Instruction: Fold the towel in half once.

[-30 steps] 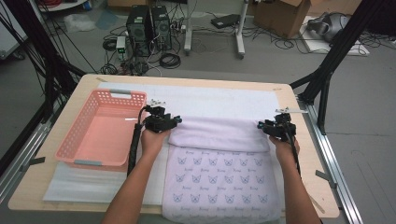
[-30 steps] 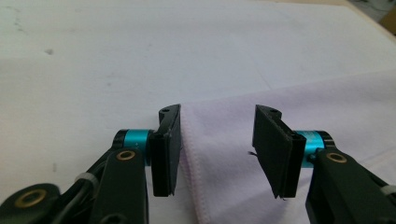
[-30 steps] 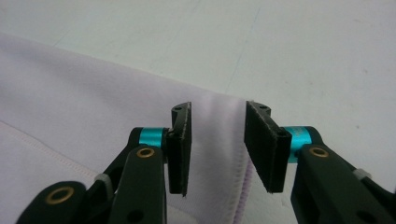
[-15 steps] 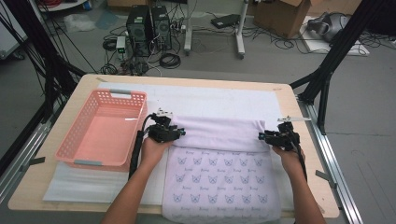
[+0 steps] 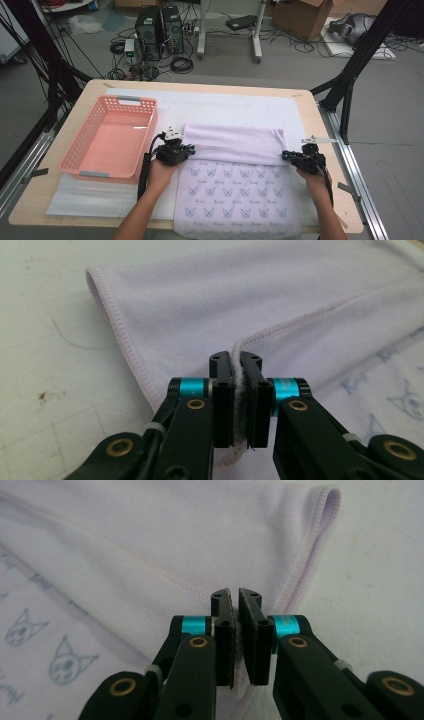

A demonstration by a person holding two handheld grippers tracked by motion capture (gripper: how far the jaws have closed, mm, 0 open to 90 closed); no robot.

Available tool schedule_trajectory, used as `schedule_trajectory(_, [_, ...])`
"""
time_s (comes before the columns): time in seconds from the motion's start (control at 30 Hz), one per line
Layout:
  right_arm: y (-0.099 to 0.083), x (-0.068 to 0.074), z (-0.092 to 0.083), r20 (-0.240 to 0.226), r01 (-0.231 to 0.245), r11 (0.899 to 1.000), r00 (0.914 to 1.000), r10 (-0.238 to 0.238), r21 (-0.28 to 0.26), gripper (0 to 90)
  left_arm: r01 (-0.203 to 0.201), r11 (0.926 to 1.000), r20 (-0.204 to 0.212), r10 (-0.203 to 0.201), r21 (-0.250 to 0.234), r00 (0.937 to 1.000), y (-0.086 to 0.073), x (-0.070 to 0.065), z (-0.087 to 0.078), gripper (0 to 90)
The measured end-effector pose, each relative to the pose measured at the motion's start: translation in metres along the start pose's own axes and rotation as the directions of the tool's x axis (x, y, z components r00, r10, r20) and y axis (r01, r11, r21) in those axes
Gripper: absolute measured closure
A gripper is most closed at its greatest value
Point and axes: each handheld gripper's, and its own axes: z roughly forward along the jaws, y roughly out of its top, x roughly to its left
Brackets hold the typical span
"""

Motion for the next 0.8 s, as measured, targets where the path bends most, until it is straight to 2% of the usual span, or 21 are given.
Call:
schedule_trajectory(0.17, [-0.015,0.007,-0.013,-0.008,0.016,0.999,0.9998,-0.017,-0.044,84.8,-0.023,0.9988,0.034,0.025,-0.044,0.9991,-0.015,-0.007,-0.015,84.3])
schedule_trajectory(0.43, [-0.036,0.022,-0.032,-0.011,0.061,0.994,0.9980,-0.062,-0.092,84.7,-0.053,0.9964,0.059,0.057,-0.065,0.9967,-0.039,-0.016,-0.032,84.2])
schedule_trajectory(0.6, [-0.042,0.030,-0.044,-0.012,0.076,0.992,0.9969,-0.077,-0.097,84.7,-0.070,0.9948,0.071,0.075,-0.074,0.9947,-0.046,-0.020,-0.041,84.1])
schedule_trajectory(0.8, [-0.052,0.036,-0.055,-0.022,0.065,0.992,0.9975,-0.067,-0.108,84.7,-0.068,0.9915,0.093,0.079,-0.111,0.9926,-0.052,-0.029,-0.057,84.2])
